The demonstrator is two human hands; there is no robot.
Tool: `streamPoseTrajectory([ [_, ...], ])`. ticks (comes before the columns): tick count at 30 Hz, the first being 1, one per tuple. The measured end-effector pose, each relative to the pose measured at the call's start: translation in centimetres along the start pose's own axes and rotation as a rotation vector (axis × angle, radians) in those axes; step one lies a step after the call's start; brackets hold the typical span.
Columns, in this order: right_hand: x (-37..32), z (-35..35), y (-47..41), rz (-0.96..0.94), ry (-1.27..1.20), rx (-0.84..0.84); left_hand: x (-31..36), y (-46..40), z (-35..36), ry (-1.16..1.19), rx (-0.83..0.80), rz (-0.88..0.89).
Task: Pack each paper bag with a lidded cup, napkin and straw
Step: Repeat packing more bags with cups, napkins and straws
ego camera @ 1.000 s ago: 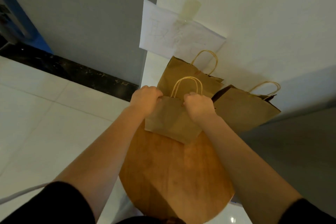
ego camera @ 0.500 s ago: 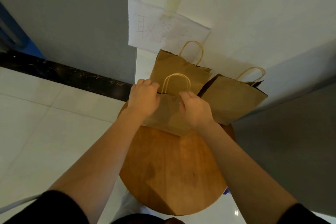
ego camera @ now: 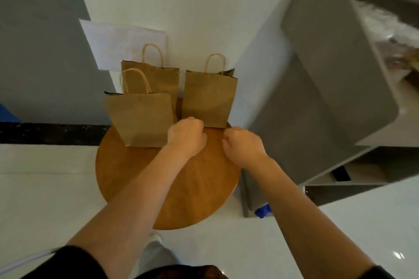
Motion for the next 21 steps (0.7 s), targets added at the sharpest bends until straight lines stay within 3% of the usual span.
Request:
streamPoseTrajectory([
  [11,17.9,-7.5,18.0,0.349,-0.08,0.23,28.0,6.9,2.0,0.019,0.007,0.504],
  [21,33.5,-11.1,24.8,0.59,-0.218,0.45,44.4,3.4,4.5,0.165,-0.12,0.668],
])
Point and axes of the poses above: each hand's wrist, its own y-axis away from the middle knuckle, its own z-axis out of the palm, x = y × z, the point moved 4 cm from there along -y, towards the middle knuckle, and after that the axes turned 4 degrees about y, right-handed, at the moved point
